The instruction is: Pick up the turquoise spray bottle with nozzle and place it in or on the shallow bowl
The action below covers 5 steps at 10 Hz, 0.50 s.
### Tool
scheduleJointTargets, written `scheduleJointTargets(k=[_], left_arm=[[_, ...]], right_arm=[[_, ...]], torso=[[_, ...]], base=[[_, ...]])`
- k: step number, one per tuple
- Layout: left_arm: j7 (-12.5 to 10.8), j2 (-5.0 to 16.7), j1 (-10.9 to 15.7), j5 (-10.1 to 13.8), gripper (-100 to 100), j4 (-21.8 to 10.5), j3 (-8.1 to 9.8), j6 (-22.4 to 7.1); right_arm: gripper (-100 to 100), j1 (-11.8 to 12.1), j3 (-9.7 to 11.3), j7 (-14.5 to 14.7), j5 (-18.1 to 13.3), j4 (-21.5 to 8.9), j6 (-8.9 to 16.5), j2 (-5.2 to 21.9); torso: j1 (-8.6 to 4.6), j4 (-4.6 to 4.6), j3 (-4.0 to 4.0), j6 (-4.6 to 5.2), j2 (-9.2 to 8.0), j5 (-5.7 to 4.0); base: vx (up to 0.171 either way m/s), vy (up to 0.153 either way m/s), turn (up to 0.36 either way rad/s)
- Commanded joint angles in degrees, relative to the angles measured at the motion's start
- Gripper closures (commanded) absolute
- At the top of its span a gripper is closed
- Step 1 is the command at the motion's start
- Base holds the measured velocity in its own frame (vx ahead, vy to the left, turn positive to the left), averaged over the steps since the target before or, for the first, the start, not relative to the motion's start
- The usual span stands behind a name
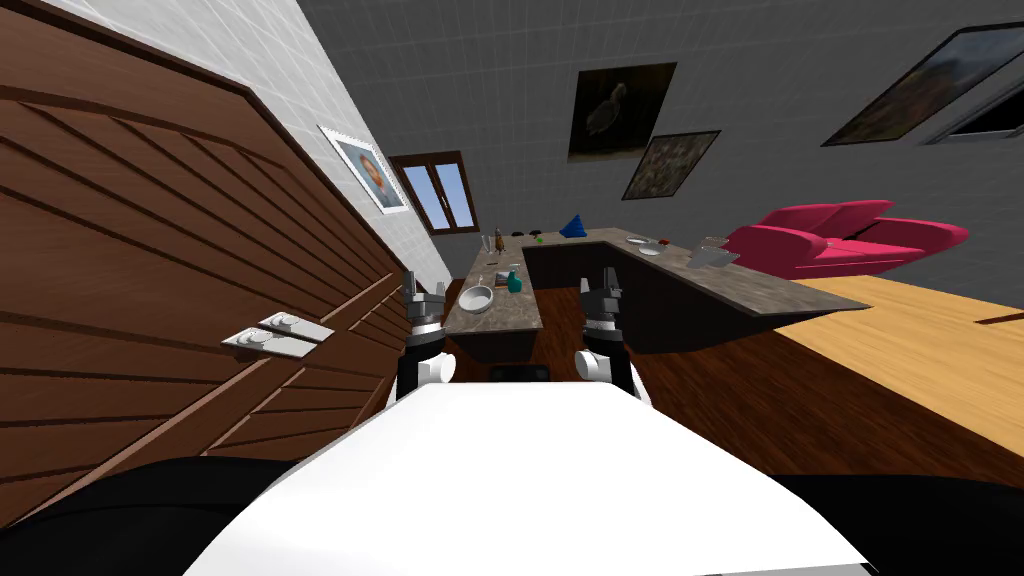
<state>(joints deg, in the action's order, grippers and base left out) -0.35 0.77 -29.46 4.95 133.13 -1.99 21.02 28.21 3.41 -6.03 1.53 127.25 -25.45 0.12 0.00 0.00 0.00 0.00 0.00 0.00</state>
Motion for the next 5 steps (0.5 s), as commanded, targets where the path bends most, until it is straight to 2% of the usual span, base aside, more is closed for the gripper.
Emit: scheduleJointTargets(k=[1, 5], left_arm=[[0.0, 0.0, 0.0, 0.0, 0, 0.0, 0.0, 0.0], [0.0, 0.01, 0.0, 0.0, 0, 0.0, 0.0, 0.0]], right_arm=[[-100, -0.82, 0.49, -0.48, -0.29, -0.85, -0.3, 2.22], [-100, -3.44, 2.44, -1.75, -1.15, -4.27, -1.17, 8.88]], torso=[[0.0, 0.0, 0.0, 0.0, 0.0, 0.0], [-0.29, 0.0, 0.0, -0.01, 0.0, -0.06]], base=[[-0.003, -0.029, 0.131], [-0.008, -0.065, 0.186]])
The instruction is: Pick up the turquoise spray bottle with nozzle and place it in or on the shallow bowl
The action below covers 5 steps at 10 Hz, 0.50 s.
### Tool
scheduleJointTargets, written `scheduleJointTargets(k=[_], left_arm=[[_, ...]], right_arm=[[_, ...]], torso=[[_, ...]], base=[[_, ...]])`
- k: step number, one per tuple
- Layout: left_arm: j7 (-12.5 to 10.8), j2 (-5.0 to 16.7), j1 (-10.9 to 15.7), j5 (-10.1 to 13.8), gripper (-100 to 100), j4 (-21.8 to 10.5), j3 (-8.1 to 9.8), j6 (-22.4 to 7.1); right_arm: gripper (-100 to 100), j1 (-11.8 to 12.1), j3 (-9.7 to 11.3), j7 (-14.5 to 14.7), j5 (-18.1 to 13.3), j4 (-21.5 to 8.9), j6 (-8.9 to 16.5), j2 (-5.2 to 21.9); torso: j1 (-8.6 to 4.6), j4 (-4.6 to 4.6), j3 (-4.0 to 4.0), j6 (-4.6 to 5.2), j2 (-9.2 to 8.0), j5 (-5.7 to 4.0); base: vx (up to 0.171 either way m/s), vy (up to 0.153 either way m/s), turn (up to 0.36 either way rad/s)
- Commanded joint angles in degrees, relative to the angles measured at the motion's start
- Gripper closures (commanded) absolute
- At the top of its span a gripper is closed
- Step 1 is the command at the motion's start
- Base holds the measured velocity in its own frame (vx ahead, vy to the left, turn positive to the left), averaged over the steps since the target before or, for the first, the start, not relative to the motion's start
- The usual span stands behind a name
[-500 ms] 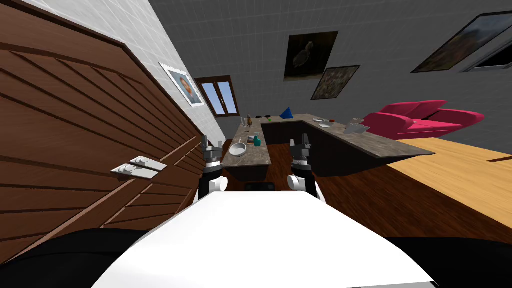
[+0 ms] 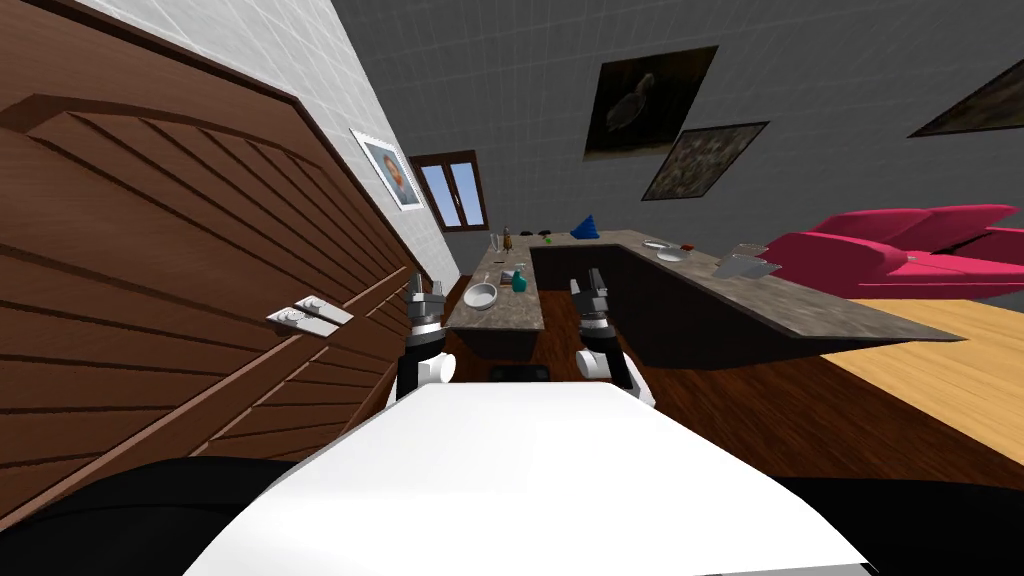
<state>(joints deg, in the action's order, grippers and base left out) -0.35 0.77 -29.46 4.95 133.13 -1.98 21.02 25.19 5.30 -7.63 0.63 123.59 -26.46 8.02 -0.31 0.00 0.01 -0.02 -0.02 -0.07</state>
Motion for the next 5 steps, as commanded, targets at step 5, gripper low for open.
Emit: scheduleJointTargets(k=[5], left_arm=[[0.0, 0.0, -0.01, 0.0, 0, 0.0, 0.0, 0.0]], right_arm=[[-100, -3.06, 2.94, -1.03, -1.02, -5.13, -0.86, 8.82]], torso=[[0.08, 0.0, 0.0, 0.04, 0.0, 0.01]], base=[[-0.025, -0.061, 0.149]])
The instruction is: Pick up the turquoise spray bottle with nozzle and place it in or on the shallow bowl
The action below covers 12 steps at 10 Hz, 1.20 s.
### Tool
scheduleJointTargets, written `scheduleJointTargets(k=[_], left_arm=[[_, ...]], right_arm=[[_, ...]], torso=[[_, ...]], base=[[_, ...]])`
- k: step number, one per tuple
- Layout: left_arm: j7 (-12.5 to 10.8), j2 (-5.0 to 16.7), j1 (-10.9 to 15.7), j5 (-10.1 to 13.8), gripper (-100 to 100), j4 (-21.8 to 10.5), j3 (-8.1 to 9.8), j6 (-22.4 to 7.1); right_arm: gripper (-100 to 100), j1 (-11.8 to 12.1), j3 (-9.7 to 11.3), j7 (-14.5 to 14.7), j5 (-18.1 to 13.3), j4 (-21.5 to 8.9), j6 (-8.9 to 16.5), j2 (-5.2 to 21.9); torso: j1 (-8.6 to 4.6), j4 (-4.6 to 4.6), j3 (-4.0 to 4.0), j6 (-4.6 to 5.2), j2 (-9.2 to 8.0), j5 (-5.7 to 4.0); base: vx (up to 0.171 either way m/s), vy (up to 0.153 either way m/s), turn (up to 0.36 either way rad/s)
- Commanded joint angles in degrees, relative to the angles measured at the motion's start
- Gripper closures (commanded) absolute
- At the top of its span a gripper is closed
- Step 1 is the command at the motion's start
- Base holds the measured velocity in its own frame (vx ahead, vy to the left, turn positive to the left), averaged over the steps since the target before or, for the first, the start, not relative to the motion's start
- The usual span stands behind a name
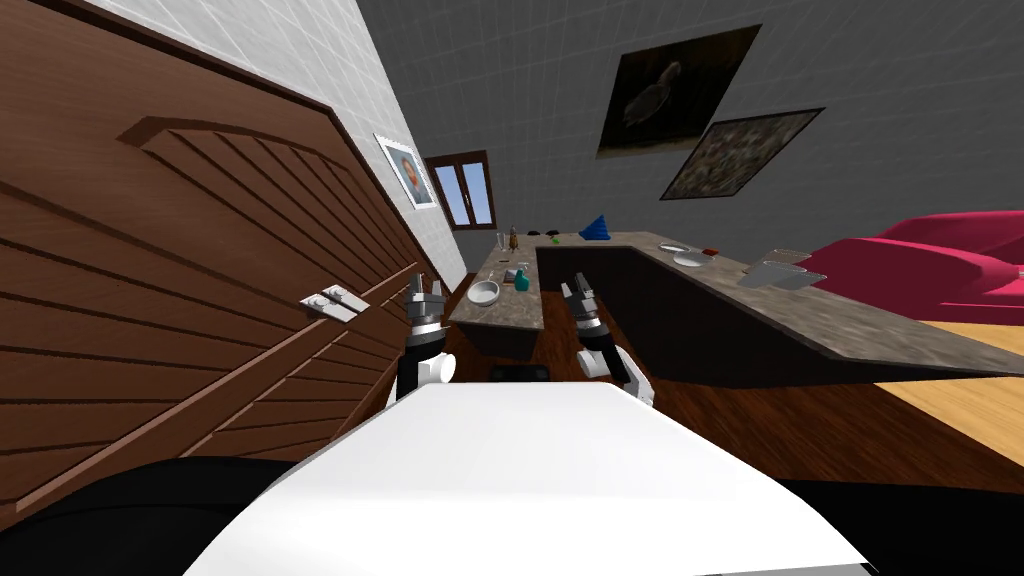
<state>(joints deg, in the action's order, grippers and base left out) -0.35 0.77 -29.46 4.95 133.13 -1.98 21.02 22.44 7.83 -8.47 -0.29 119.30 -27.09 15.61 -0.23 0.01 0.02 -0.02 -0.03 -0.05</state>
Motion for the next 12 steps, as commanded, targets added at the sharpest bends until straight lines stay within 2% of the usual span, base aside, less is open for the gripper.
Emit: scheduleJointTargets(k=[1, 2, 3, 4, 5, 6, 7, 8, 9, 10, 11, 12], left_arm=[[0.0, 0.0, 0.0, 0.0, 0, 0.0, 0.0, 0.0], [0.0, 0.0, -0.01, 0.0, 0, 0.0, 0.0, 0.0], [0.0, 0.0, 0.0, 0.0, 0, 0.0, 0.0, 0.0], [0.0, 0.0, -0.01, 0.0, 0, 0.0, 0.01, 0.0], [0.0, 0.0, 0.0, 0.0, 0, 0.0, 0.0, 0.0], [0.0, 0.0, -0.01, 0.0, 0, 0.0, 0.0, 0.0], [0.0, 0.0, 0.0, 0.0, 0, 0.0, 0.0, 0.0], [0.0, 0.0, -0.01, 0.0, 0, 0.0, 0.01, 0.0], [0.0, 0.0, 0.0, 0.0, 0, 0.0, 0.0, 0.0], [0.0, 0.0, -0.01, 0.0, 0, 0.0, 0.01, 0.0], [0.0, 0.0, 0.0, 0.0, 0, 0.0, 0.0, 0.0], [0.0, 0.0, -0.01, 0.0, 0, 0.0, 0.01, 0.0]], right_arm=[[-100, -0.3, 0.41, -0.2, -0.1, -0.84, -0.23, 1.73], [-100, -1.25, 1.36, -0.42, -0.35, -2.7, -0.44, 3.94], [-100, -1.25, 1.36, -0.42, -0.35, -2.7, -0.44, 4.57], [-100, -2.22, 2.39, -0.6, -0.59, -4.72, -0.64, 6.8], [-100, -2.22, 2.39, -0.6, -0.59, -4.72, -0.64, 7.47], [-100, -3.21, 3.48, -0.72, -0.83, -6.86, -0.83, 9.57], [-100, -3.21, 3.48, -0.72, -0.83, -6.86, -0.83, 10.41], [-100, -4.22, 4.62, -0.8, -1.04, -9.07, -1.04, 12.46], [-100, -4.22, 4.62, -0.8, -1.04, -9.07, -1.04, 13.37], [-100, -5.25, 5.82, -0.83, -1.25, -11.31, -1.26, 15.37], [-100, -5.25, 5.82, -0.83, -1.25, -11.31, -1.26, 16.33], [-100, -6.3, 7.07, -0.81, -1.44, -13.52, -1.51, 18.37]], torso=[[0.0, 0.0, 0.0, 0.0, 0.0, 0.0], [0.02, 0.0, 0.01, 0.03, -0.01, 0.0], [-0.02, 0.0, 0.01, 0.0, -0.02, 0.0], [-0.01, 0.0, -0.01, 0.04, 0.02, -0.01], [-0.03, 0.0, 0.0, 0.01, 0.0, -0.01], [0.0, 0.01, 0.01, 0.03, -0.01, 0.0], [-0.01, 0.0, 0.01, 0.01, -0.01, 0.0], [0.0, 0.0, 0.01, 0.05, -0.01, 0.0], [-0.03, 0.0, 0.0, 0.01, 0.01, -0.01], [0.01, 0.0, 0.0, 0.04, 0.01, 0.0], [-0.02, 0.0, 0.0, 0.01, 0.01, 0.0], [-0.02, 0.0, 0.0, 0.05, 0.01, -0.01]], base=[[-0.026, -0.048, 0.121], [-0.028, -0.061, 0.201], [-0.015, -0.057, 0.106], [-0.025, -0.061, 0.171], [-0.03, -0.053, 0.154], [-0.029, -0.056, 0.241], [-0.029, -0.053, 0.125], [-0.028, -0.059, 0.186], [-0.028, -0.049, 0.149], [-0.032, -0.055, 0.275], [-0.03, -0.058, 0.155], [-0.041, -0.06, 0.216]])
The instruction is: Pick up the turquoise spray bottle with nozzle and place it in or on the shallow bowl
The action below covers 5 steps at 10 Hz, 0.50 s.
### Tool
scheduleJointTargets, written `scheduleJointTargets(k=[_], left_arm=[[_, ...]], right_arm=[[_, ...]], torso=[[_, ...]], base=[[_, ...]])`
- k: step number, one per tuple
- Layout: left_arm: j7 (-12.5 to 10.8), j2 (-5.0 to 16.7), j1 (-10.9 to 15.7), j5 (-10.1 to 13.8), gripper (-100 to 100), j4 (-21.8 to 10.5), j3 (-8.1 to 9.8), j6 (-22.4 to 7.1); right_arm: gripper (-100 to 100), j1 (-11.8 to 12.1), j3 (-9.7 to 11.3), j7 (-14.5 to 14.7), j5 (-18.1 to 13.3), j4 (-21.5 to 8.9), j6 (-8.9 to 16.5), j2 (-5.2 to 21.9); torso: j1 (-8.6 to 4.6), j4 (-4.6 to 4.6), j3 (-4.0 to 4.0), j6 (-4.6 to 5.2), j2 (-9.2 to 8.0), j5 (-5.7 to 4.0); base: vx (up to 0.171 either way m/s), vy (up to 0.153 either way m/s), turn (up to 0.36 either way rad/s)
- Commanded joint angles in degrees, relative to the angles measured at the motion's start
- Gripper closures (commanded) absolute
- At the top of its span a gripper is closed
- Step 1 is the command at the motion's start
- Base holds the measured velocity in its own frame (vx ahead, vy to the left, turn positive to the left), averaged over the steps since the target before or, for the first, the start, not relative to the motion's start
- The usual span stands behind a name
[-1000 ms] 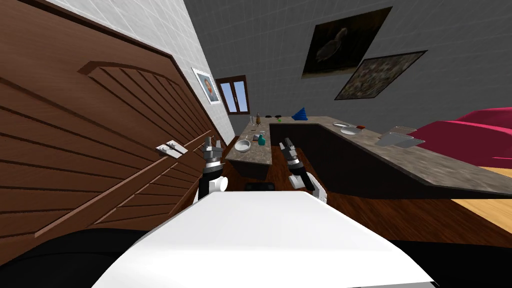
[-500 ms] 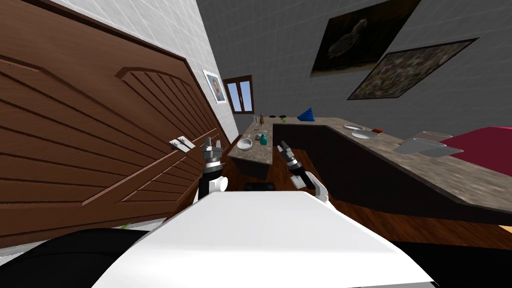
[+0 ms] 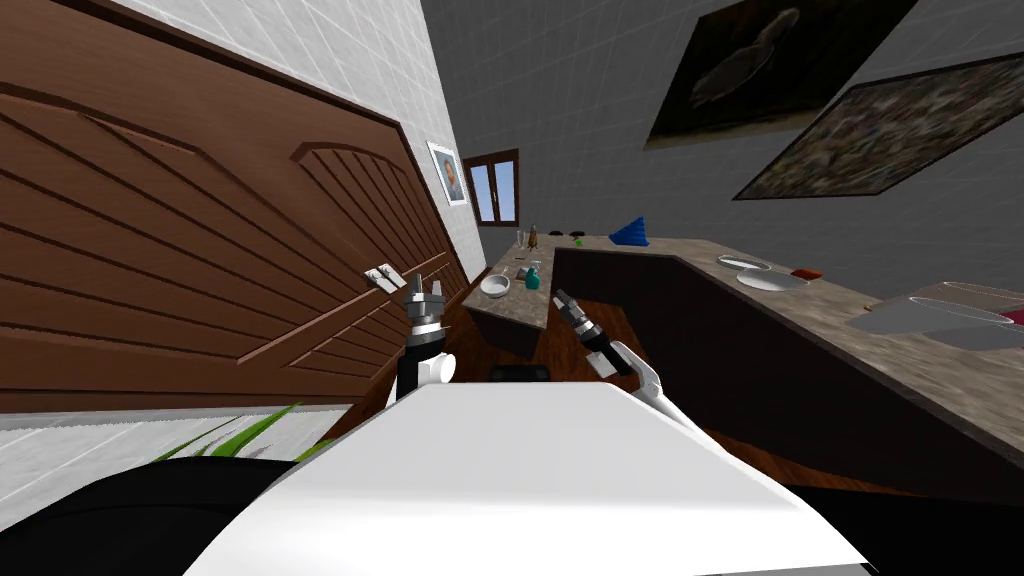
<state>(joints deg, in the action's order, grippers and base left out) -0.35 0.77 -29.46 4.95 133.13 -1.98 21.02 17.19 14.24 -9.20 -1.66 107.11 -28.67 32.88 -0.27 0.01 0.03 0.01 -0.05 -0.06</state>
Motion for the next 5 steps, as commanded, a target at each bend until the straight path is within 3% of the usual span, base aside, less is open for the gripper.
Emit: scheduleJointTargets(k=[1, 2, 5], left_arm=[[0.0, 0.0, 0.0, 0.0, 0, 0.0, 0.0, 0.0], [0.0, 0.0, -0.01, 0.0, 0, 0.0, 0.0, 0.0], [0.0, 0.0, 0.0, 0.0, 0, 0.0, 0.0, 0.0]], right_arm=[[-100, -1.05, 0.65, -0.08, -0.07, -1.37, 0.06, 2.02], [-100, -2.13, 1.94, -0.02, -0.25, -3.6, -0.24, 4.16], [-100, -3.23, 3.26, 0.07, -0.42, -5.78, -0.59, 7.98]], torso=[[0.0, 0.0, 0.0, 0.0, 0.0, 0.0], [0.05, 0.0, -0.01, 0.02, 0.03, 0.01], [0.08, 0.0, -0.01, 0.0, 0.02, 0.02]], base=[[-0.031, -0.048, 0.182], [-0.041, -0.037, 0.334], [-0.036, -0.038, 0.178]])
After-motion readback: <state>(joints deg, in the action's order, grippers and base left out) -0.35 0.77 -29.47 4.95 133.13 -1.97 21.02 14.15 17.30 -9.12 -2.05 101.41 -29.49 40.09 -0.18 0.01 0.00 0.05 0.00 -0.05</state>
